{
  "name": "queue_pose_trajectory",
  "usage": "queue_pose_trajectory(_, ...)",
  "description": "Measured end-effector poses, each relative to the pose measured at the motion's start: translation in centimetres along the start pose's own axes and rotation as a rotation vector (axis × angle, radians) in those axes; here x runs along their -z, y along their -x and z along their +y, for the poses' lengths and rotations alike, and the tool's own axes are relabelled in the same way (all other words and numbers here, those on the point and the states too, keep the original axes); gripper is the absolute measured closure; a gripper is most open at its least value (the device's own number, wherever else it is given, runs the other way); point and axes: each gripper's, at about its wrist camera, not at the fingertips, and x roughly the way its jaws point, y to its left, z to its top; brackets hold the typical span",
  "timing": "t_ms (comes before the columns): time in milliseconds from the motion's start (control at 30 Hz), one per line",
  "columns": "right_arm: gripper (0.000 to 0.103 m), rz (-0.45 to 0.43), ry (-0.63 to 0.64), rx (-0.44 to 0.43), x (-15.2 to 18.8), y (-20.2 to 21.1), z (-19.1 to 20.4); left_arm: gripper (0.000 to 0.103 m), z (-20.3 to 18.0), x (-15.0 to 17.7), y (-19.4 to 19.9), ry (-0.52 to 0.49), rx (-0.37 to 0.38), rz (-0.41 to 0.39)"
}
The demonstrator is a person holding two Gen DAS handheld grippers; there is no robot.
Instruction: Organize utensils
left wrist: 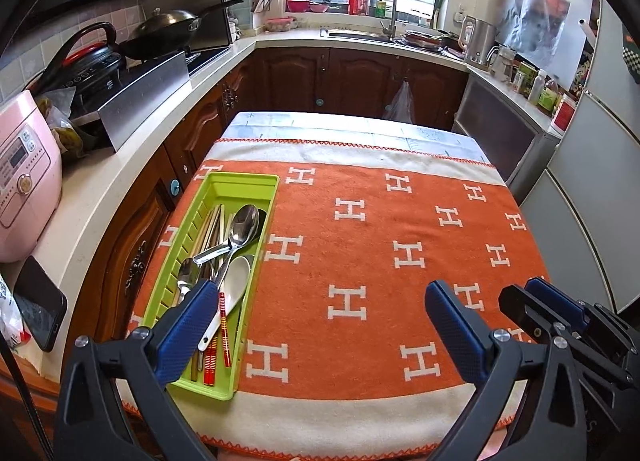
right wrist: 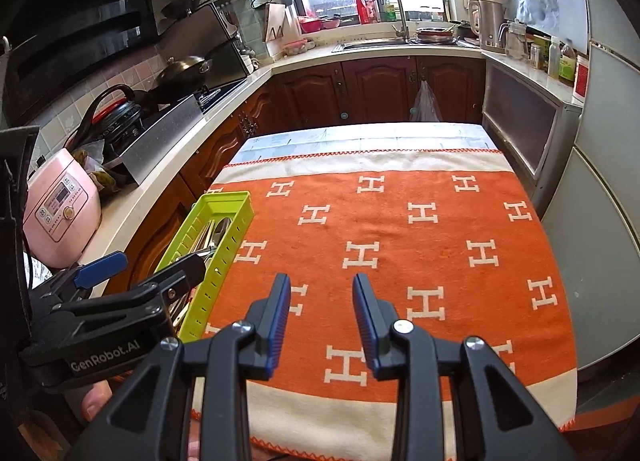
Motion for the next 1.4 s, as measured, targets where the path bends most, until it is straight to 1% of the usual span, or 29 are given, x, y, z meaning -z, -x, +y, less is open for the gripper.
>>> queue_pose_trajectory(433,0.071,-0.01,0.001,0.021,0.3,0.4,-0.6,0.001,-0.4,0.2,0.1,-0.002,-0.009,-0.006)
queue_pose_trajectory(1400,0.071,0.004,-0.01,0.024,0.7,0.1,-1.7,0.001,-0.2,0.2,-0.2,-0.003,-0.029,0.004)
